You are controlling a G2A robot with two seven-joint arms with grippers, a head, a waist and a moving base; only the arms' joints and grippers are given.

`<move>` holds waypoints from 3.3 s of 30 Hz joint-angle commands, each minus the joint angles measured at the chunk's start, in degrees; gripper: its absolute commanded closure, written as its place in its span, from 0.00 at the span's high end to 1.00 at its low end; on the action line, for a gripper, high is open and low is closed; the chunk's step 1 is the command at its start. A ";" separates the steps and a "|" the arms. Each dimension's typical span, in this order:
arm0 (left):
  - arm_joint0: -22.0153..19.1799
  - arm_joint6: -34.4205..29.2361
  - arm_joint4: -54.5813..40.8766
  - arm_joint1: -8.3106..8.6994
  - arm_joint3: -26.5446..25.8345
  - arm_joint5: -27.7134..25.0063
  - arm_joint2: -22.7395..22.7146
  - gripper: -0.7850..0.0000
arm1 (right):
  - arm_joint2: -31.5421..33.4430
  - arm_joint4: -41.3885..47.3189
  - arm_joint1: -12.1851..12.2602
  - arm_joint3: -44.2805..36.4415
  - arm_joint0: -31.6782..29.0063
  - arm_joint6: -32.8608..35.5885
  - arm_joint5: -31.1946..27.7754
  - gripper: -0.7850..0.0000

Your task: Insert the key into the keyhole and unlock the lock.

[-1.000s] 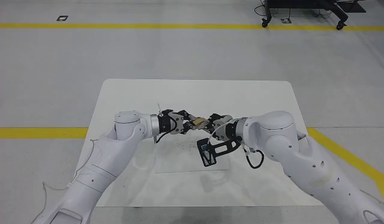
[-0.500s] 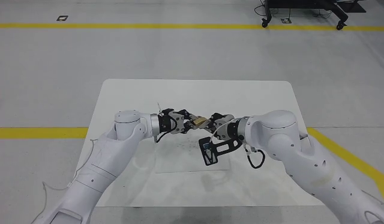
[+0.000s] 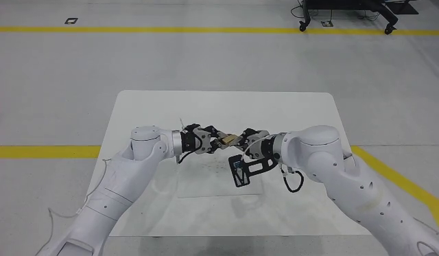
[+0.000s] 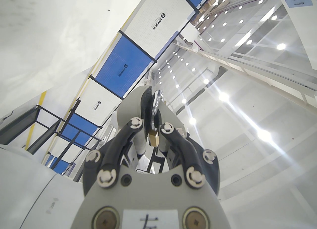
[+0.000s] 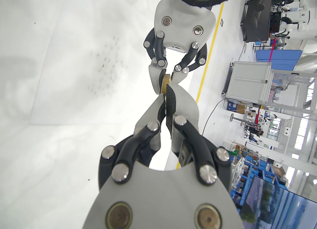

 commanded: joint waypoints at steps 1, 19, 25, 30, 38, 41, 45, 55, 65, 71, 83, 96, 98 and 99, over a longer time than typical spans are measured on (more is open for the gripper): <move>-0.02 -0.12 0.03 0.01 0.00 0.11 0.00 0.00 | -0.31 0.12 -0.01 -0.24 0.17 0.63 0.00 0.00; 0.36 1.19 -1.99 -0.36 2.95 -2.08 -0.37 0.00 | 2.93 7.68 -0.01 -1.11 -0.74 4.77 1.33 1.00; 1.28 1.72 -1.18 -0.45 2.51 -10.76 -1.65 0.00 | 2.93 7.68 -0.01 -1.11 -0.74 4.77 1.33 1.00; 2.65 1.15 -0.03 -0.38 0.84 -20.20 -3.42 0.00 | 3.63 14.14 -0.06 2.27 -2.74 -0.99 1.98 1.00; 5.30 0.42 5.89 0.15 -2.65 -31.25 -5.82 0.00 | 1.07 41.38 1.46 11.80 -0.82 -2.36 0.00 0.00; 5.98 0.43 8.54 0.28 -3.69 -34.57 -6.25 0.00 | 1.14 46.81 2.26 13.58 0.32 -0.94 0.00 0.00; 6.62 -0.04 9.45 0.27 -4.47 -36.07 -6.45 0.00 | 0.54 50.33 2.64 14.15 1.39 -1.51 0.00 0.00; 6.32 -1.53 12.92 0.30 -4.84 -36.89 -6.66 0.00 | -0.45 49.37 1.84 17.66 4.00 -2.66 4.03 0.00; 6.28 -1.40 14.14 0.07 -4.96 -37.60 -6.50 0.00 | -2.40 49.89 0.67 21.71 6.49 -3.30 5.52 0.00; 7.32 4.58 11.18 -0.40 -5.23 -37.20 -7.22 0.00 | -0.41 47.14 0.90 19.71 5.04 -6.24 5.88 0.00; 8.25 12.66 7.26 -1.60 -5.97 -33.84 -6.28 0.00 | 2.46 19.15 1.87 6.88 -2.90 -15.02 15.11 0.47; 10.50 11.16 9.32 -1.24 -8.05 -31.98 -8.21 0.00 | -1.58 5.83 0.75 3.87 -2.94 -12.84 22.84 0.40; 10.63 11.08 9.40 -1.24 -8.18 -31.87 -8.43 0.00 | -1.61 4.60 0.73 3.41 -3.13 -12.36 22.73 0.40; 10.67 11.04 9.44 -1.25 -8.23 -31.82 -8.51 0.00 | -1.65 4.11 0.70 3.20 -3.19 -12.01 22.69 0.40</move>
